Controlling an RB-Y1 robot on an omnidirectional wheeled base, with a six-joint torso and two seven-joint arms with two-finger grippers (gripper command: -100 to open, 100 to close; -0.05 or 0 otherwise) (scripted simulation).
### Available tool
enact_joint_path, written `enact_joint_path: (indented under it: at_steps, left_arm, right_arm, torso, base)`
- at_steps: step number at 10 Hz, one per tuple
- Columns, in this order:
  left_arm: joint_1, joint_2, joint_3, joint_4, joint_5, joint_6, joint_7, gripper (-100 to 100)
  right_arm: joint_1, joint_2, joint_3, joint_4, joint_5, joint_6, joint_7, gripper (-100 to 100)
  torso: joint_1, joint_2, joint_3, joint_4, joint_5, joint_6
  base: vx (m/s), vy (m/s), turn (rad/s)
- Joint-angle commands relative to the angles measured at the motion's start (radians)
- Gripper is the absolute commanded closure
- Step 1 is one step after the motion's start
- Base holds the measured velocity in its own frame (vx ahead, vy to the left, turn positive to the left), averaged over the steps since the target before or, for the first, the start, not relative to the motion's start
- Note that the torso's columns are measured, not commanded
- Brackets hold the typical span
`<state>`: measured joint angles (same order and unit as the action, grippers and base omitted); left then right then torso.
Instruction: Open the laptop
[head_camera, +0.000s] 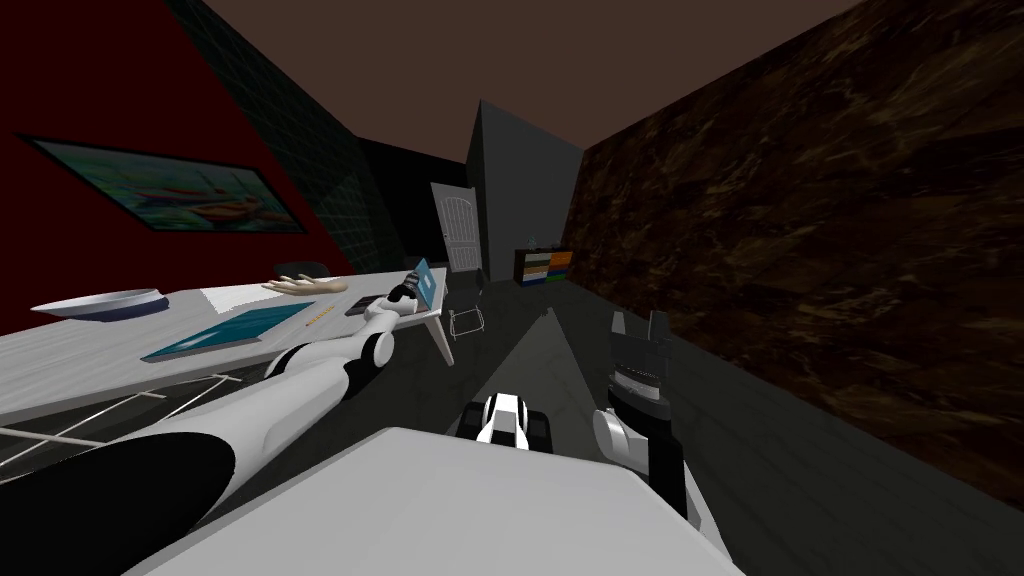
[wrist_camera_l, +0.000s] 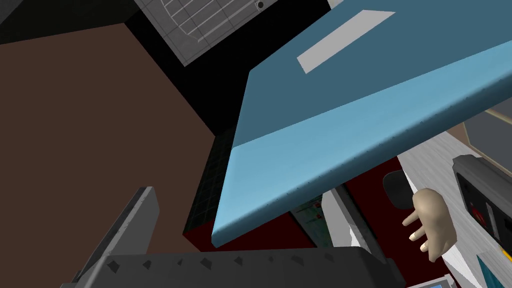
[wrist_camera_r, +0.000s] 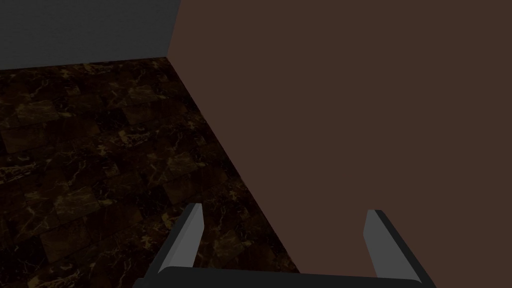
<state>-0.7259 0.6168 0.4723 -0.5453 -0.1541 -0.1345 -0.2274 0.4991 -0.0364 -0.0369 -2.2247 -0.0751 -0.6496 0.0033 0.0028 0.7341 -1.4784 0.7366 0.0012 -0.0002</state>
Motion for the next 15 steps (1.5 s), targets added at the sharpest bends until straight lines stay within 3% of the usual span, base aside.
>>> enact_joint_path:
  at_steps: [1, 2, 3, 5, 6, 7, 9, 10, 12, 15]
  left_arm:
    - [-0.02, 0.013, -0.004, 0.06, 0.0, -0.012, 0.002, -100]
    - [-0.019, 0.011, -0.003, 0.054, -0.001, -0.01, 0.001, -100]
    - [0.03, -0.032, -0.039, 0.007, -0.001, 0.037, 0.006, 100]
    - [0.056, -0.032, -0.039, -0.023, -0.001, 0.043, 0.006, 100]
    - [0.078, -0.032, -0.039, -0.09, -0.001, 0.043, 0.006, 100]
    - [0.078, -0.032, -0.039, -0.109, -0.001, 0.043, 0.006, 100]
    - [0.078, -0.032, -0.039, -0.109, -0.001, 0.043, 0.006, 100]
    - [0.122, -0.076, -0.074, -0.146, -0.002, 0.086, 0.01, 100]
    - [0.128, -0.076, -0.074, -0.129, -0.002, 0.09, 0.01, 100]
    - [0.177, -0.076, -0.074, -0.19, -0.002, 0.098, 0.01, 100]
  right_arm:
    - [0.0, 0.0, 0.0, 0.0, 0.0, 0.0, 0.0, 0]
    - [0.0, 0.0, 0.0, 0.0, 0.0, 0.0, 0.0, 0]
    - [0.0, 0.0, 0.0, 0.0, 0.0, 0.0, 0.0, 0]
    - [0.0, 0.0, 0.0, 0.0, 0.0, 0.0, 0.0, 0]
    - [0.0, 0.0, 0.0, 0.0, 0.0, 0.0, 0.0, 0]
    - [0.0, 0.0, 0.0, 0.0, 0.0, 0.0, 0.0, 0]
    - [0.0, 0.0, 0.0, 0.0, 0.0, 0.0, 0.0, 0]
    - [0.0, 0.0, 0.0, 0.0, 0.0, 0.0, 0.0, 0]
    - [0.0, 0.0, 0.0, 0.0, 0.0, 0.0, 0.0, 0]
    - [0.0, 0.0, 0.0, 0.0, 0.0, 0.0, 0.0, 0]
  torso:
    - [-0.001, 0.001, 0.0, 0.001, -0.001, 0.0]
    - [-0.002, 0.003, 0.002, 0.001, -0.001, 0.0]
    - [-0.003, 0.004, 0.003, 0.002, -0.001, 0.0]
    - [0.008, -0.005, -0.003, -0.004, 0.006, -0.002]
    - [0.008, -0.004, -0.003, -0.005, 0.006, 0.0]
    - [0.005, -0.002, -0.002, -0.003, 0.004, 0.001]
    - [-0.001, 0.002, 0.001, 0.001, 0.0, 0.001]
    - [-0.003, 0.003, 0.002, 0.001, -0.001, 0.001]
    - [0.005, -0.007, -0.005, -0.007, 0.006, 0.003]
    - [0.004, -0.007, -0.004, -0.009, 0.009, 0.005]
  base:
    - [0.011, 0.008, 0.0]
    - [0.006, 0.004, 0.0]
    - [0.096, 0.073, 0.198]
    - [0.086, 0.033, 0.05]
    - [0.002, -0.007, 0.001]
    - [-0.012, -0.005, 0.002]
    - [-0.003, 0.004, -0.004]
    - [0.115, 0.063, 0.239]
    - [0.084, 0.041, 0.052]
    - [0.001, 0.003, -0.004]
